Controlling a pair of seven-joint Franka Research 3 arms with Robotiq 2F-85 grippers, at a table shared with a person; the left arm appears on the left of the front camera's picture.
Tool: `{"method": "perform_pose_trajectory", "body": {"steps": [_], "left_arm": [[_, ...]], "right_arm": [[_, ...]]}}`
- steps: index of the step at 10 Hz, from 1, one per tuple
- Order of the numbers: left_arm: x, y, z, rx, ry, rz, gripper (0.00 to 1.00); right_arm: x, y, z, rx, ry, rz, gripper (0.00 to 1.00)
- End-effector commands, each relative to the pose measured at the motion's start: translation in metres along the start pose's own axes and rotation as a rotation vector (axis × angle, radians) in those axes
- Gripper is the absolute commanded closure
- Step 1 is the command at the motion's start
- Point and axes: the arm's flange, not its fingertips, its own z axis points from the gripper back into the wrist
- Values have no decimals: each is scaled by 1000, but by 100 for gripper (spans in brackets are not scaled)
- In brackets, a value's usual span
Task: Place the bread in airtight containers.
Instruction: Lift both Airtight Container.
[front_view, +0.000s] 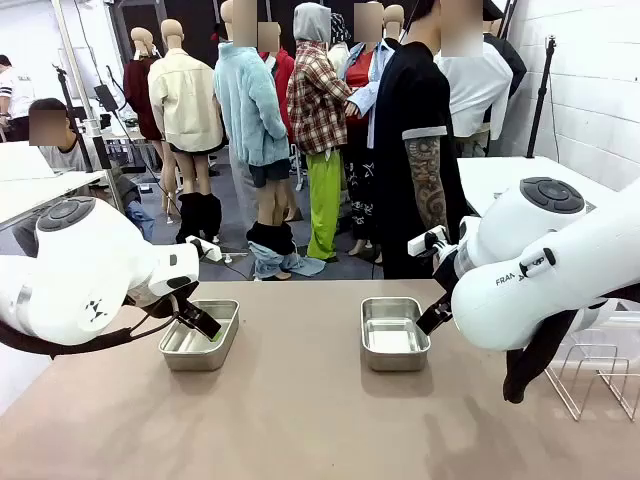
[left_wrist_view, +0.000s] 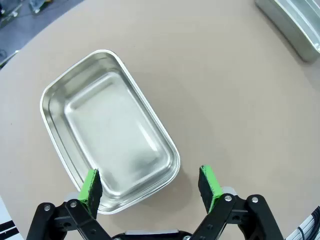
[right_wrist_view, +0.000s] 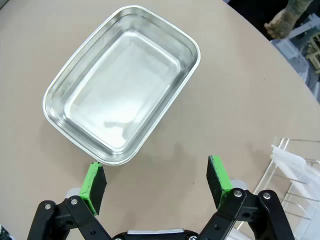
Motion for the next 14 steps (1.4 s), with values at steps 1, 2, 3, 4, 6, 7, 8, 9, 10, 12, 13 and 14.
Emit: {"method": "perform_pose_trajectory", "body": {"steps": [1, 2, 3, 4, 6, 7, 8, 9, 10, 12, 13, 14], "left_arm": [[0, 0, 0, 0, 0, 0, 0], [0, 0, 0, 0, 0, 0, 0], [0, 0, 0, 0, 0, 0, 0], [0, 0, 0, 0, 0, 0, 0], [0, 0, 0, 0, 0, 0, 0], [0, 0, 0, 0, 0, 0, 0], [0, 0, 0, 0, 0, 0, 0], [0, 0, 0, 0, 0, 0, 0], [0, 0, 0, 0, 0, 0, 0], [0, -1, 0, 0, 0, -3, 0], [12, 0, 17, 35, -35, -36, 0], [20, 4, 35, 43, -56, -62, 0]], "right_arm": [[0, 0, 0, 0, 0, 0, 0], [0, 0, 0, 0, 0, 0, 0], [0, 0, 0, 0, 0, 0, 0], [0, 0, 0, 0, 0, 0, 0], [0, 0, 0, 0, 0, 0, 0], [0, 0, 0, 0, 0, 0, 0], [0, 0, 0, 0, 0, 0, 0], [0, 0, 0, 0, 0, 0, 0], [0, 0, 0, 0, 0, 0, 0], [12, 1, 6, -52, -7, 29, 0], [19, -1, 21, -75, -28, 72, 0], [24, -3, 41, -112, -62, 54, 0]]}}
